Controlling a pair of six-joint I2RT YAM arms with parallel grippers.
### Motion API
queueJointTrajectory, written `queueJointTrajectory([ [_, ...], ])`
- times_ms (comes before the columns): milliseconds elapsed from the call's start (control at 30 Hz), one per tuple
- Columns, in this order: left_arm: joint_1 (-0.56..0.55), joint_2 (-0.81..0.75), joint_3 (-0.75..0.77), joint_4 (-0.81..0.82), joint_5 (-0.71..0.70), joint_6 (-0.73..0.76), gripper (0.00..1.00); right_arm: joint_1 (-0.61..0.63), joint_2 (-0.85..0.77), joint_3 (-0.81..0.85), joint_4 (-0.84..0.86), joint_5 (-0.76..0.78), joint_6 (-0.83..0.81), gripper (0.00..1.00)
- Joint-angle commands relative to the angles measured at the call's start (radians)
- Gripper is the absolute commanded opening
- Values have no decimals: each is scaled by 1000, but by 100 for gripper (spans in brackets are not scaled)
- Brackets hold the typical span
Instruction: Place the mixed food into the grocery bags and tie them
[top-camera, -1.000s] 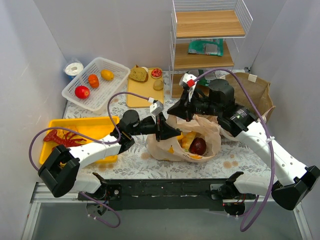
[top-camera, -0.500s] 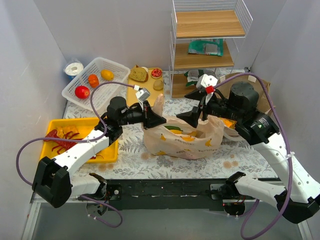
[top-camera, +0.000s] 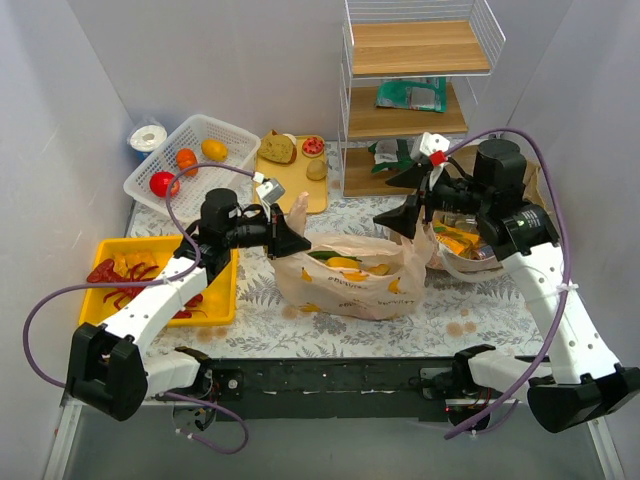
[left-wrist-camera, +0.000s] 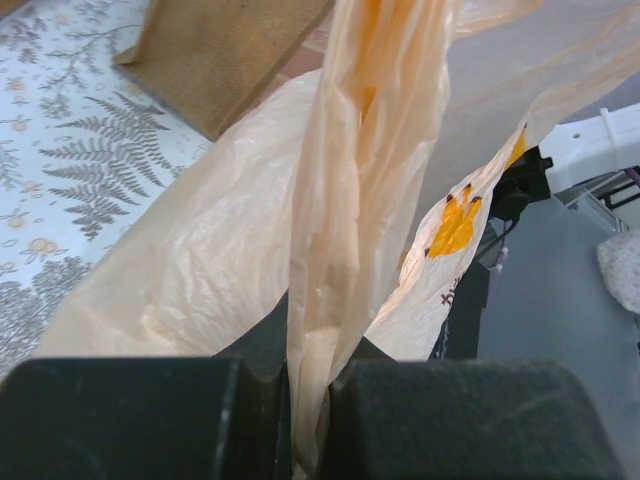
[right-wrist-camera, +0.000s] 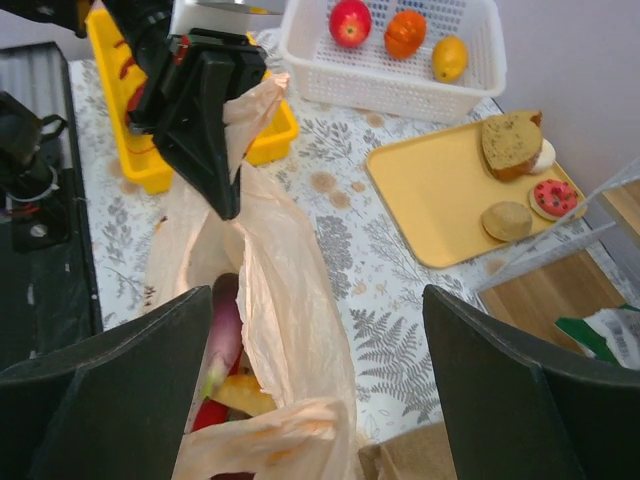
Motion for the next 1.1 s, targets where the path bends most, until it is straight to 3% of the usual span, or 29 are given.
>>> queueJointTrajectory([
  [0,24,-69,-3,-14,-20,22,0,-42,12,0,53,-200,52,93],
  [200,23,-80,-6,-24,-29,25,0,-53,60,-11,47,-272,132,93],
  [833,24,-78,-12,-36,-98,28,0,-79,-87,-167,-45,-152,120,92],
  [967,26,-75,-11,-42,-124,30,0,-84,-110,-204,-30,-139,128,83],
  [1067,27,-69,-3,-59,-169,27,0,-84,-124,-200,-25,-111,135,59],
])
